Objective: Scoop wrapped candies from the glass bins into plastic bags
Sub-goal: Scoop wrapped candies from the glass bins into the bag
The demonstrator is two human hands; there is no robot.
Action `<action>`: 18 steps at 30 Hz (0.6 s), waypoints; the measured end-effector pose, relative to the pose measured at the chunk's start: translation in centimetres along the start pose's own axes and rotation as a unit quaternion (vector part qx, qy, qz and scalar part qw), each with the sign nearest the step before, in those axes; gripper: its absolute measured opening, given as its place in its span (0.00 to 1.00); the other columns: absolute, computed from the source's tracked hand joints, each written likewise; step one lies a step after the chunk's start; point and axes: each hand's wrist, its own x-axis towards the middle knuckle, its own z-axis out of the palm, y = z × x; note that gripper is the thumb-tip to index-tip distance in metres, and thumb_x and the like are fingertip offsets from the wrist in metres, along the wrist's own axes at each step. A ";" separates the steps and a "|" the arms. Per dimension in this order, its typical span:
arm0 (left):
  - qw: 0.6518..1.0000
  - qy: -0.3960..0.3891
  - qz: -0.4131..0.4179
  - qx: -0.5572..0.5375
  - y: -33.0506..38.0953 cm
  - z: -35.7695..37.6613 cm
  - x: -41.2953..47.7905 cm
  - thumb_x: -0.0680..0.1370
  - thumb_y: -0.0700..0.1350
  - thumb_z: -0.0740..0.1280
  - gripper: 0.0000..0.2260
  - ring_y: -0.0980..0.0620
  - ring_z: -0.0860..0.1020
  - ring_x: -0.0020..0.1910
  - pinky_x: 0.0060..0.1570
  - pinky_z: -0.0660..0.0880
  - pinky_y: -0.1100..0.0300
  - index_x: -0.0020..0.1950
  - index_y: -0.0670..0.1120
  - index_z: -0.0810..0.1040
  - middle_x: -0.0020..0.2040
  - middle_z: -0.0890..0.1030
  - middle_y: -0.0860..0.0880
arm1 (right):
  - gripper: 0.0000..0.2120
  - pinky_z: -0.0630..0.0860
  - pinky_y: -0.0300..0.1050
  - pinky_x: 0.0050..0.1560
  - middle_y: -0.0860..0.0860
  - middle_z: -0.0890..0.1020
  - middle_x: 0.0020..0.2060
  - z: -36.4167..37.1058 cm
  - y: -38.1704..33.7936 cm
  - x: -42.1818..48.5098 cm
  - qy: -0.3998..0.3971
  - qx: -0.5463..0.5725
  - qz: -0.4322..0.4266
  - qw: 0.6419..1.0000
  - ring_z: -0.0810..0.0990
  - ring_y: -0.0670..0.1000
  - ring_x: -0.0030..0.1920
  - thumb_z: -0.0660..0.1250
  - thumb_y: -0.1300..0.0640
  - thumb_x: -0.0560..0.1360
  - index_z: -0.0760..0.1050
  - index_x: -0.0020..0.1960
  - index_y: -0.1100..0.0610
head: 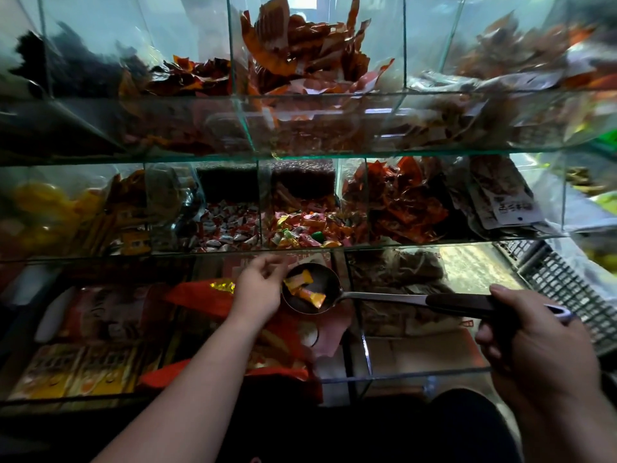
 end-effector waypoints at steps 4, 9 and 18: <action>0.999 0.035 0.003 -0.028 -0.5 0.3 -1.6 0.82 0.57 0.63 0.06 0.62 0.79 0.52 0.45 0.73 0.65 0.50 0.62 0.80 0.48 0.83 0.63 | 0.18 0.55 0.30 0.20 0.55 0.73 0.18 -0.1 -0.2 -0.2 0.016 -0.004 0.008 1.000 0.63 0.49 0.14 0.67 0.58 0.77 0.80 0.29 0.54; 0.993 0.001 0.027 -0.111 1.2 0.7 -3.0 0.82 0.61 0.59 0.17 0.64 0.76 0.62 0.62 0.73 0.64 0.66 0.57 0.77 0.61 0.80 0.63 | 0.17 0.53 0.31 0.20 0.55 0.72 0.18 0.0 -1.0 0.0 0.037 0.035 0.041 0.998 0.62 0.48 0.14 0.67 0.56 0.77 0.81 0.30 0.54; 0.998 -0.024 0.028 -0.058 3.6 1.8 -1.0 0.83 0.61 0.57 0.26 0.51 0.65 0.75 0.73 0.63 0.49 0.81 0.61 0.56 0.78 0.66 0.53 | 0.13 0.59 0.31 0.19 0.54 0.76 0.20 4.7 -1.5 0.7 0.059 0.048 -0.005 0.997 0.66 0.47 0.16 0.70 0.54 0.76 0.77 0.33 0.57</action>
